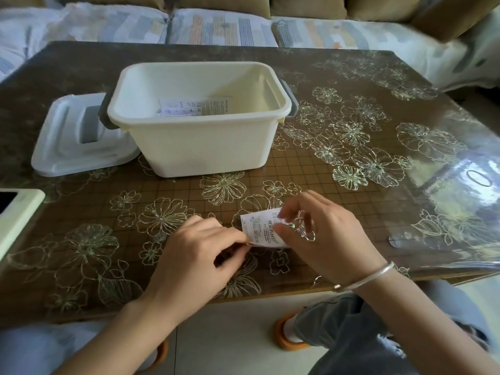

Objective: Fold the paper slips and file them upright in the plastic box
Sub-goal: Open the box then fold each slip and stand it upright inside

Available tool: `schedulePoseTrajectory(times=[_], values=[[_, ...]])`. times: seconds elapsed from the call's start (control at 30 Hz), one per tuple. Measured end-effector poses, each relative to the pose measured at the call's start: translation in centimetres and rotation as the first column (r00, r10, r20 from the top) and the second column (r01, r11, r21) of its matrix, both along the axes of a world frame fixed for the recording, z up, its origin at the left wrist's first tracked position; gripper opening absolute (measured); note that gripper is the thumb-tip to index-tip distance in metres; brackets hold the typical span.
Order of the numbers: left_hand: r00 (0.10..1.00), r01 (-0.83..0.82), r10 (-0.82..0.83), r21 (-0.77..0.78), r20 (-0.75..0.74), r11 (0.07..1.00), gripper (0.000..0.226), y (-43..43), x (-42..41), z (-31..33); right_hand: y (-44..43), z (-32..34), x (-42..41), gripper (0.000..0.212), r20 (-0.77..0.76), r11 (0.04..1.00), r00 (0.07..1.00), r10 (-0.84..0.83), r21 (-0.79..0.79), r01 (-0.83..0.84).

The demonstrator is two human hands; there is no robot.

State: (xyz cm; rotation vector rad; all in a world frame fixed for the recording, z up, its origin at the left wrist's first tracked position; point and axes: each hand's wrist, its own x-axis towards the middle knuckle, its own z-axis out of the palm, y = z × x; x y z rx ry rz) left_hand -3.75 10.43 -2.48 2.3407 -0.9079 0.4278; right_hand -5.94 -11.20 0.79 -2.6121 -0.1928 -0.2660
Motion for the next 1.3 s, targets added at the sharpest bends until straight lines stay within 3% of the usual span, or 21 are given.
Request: schedulePoseTrajectory(times=[0.07,0.13,0.2,0.3,0.43,0.67,0.83,0.97,1.07,1.17,1.3], values=[[0.992,-0.080,0.075,-0.050,-0.103,0.996,0.020,-0.4,-0.2,0.1,-0.2,-0.3,-0.3,0.051,-0.032,0.997,0.998,0.052,0.065,-0.049],[0.974,-0.143,0.123,-0.094,-0.188,0.985,0.014,-0.8,-0.3,0.3,-0.2,-0.5,-0.4,0.060,-0.092,0.999,0.995,0.048,0.029,-0.046],[0.951,-0.196,0.154,-0.137,-0.268,0.971,0.004,-1.2,-0.2,0.3,-0.1,-1.0,-0.2,0.054,-0.120,1.000,0.993,0.011,0.010,-0.010],[0.922,-0.258,0.197,-0.147,-0.334,0.955,0.012,-1.8,0.0,0.4,0.3,-1.6,0.4,0.032,-0.116,0.994,0.989,-0.090,0.049,0.097],[0.914,-0.330,0.301,-0.068,-0.272,0.941,0.023,-2.7,0.1,0.5,1.2,-1.8,0.9,0.027,-0.139,0.975,0.965,-0.223,-0.034,0.220],[0.909,-0.396,0.394,0.010,-0.139,0.918,0.014,-3.6,0.7,0.0,2.1,-2.3,0.5,0.024,-0.064,0.956,0.954,-0.292,-0.049,0.289],[0.908,-0.411,0.416,0.078,-0.051,0.908,0.047,-3.2,1.0,0.0,2.1,-2.6,0.1,0.036,0.014,0.971,0.972,-0.233,-0.055,0.233],[0.939,-0.345,0.345,0.085,0.014,0.935,0.019,-3.0,1.1,-0.3,1.4,-3.0,0.3,0.011,0.232,0.981,0.972,0.025,-0.193,0.020],[0.949,-0.315,0.315,0.052,0.011,0.948,0.007,-2.7,1.1,-0.3,0.6,-3.2,0.8,0.023,0.201,0.946,0.948,0.247,-0.262,-0.191],[0.963,-0.269,0.270,0.050,-0.012,0.962,0.004,-2.1,1.3,-0.2,0.3,-2.8,1.3,0.026,0.174,0.920,0.932,0.319,-0.292,-0.260],[0.984,-0.156,0.161,0.072,-0.075,0.985,0.019,-0.8,1.6,-0.2,0.3,-2.0,1.5,0.024,0.176,0.914,0.928,0.329,-0.307,-0.266]])
